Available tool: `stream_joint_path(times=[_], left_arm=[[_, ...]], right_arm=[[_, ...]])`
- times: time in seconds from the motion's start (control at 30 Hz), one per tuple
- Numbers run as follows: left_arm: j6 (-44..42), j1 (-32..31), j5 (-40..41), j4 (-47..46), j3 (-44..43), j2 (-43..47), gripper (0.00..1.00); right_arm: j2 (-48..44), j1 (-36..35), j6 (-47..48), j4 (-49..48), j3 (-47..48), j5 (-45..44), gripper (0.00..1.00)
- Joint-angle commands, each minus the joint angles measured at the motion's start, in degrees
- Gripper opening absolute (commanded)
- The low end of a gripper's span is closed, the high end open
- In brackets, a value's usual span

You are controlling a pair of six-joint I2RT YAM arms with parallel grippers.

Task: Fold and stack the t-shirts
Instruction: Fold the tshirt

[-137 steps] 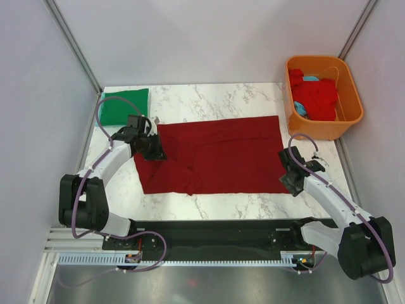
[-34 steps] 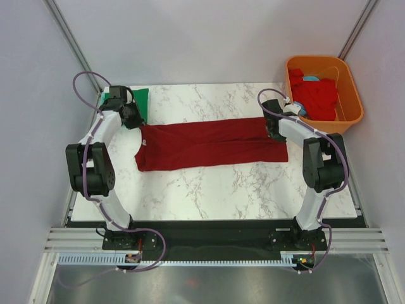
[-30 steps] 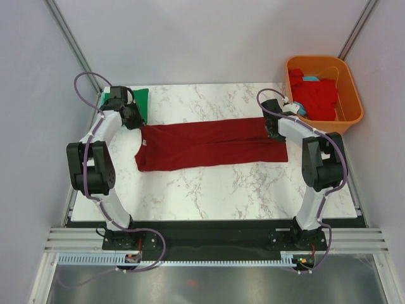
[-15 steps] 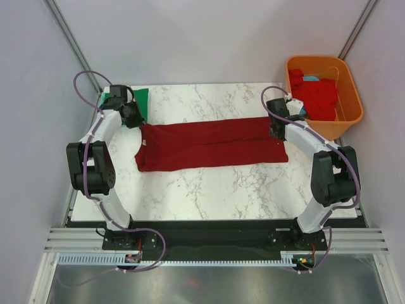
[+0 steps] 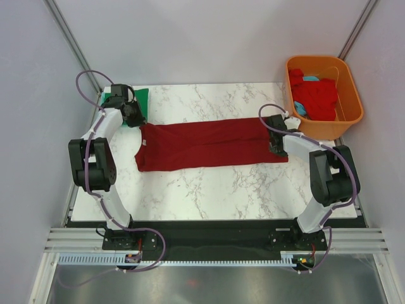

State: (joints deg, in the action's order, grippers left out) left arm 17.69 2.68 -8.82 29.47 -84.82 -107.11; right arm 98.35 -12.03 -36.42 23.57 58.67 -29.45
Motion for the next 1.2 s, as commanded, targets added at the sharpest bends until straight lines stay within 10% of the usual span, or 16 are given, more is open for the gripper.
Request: stream_joint_path(times=[0.0, 1.17], left_arm=[[-2.5, 0.3, -1.7, -2.0, -2.4, -1.3, 0.02], [-12.8, -2.0, -19.0, -3.9, -16.5, -13.8, 0.02]], right_arm=[[0.7, 0.1, -1.5, -2.9, -2.1, -2.7, 0.26], [-2.9, 1.4, -0.4, -3.8, -7.5, -6.1, 0.26]])
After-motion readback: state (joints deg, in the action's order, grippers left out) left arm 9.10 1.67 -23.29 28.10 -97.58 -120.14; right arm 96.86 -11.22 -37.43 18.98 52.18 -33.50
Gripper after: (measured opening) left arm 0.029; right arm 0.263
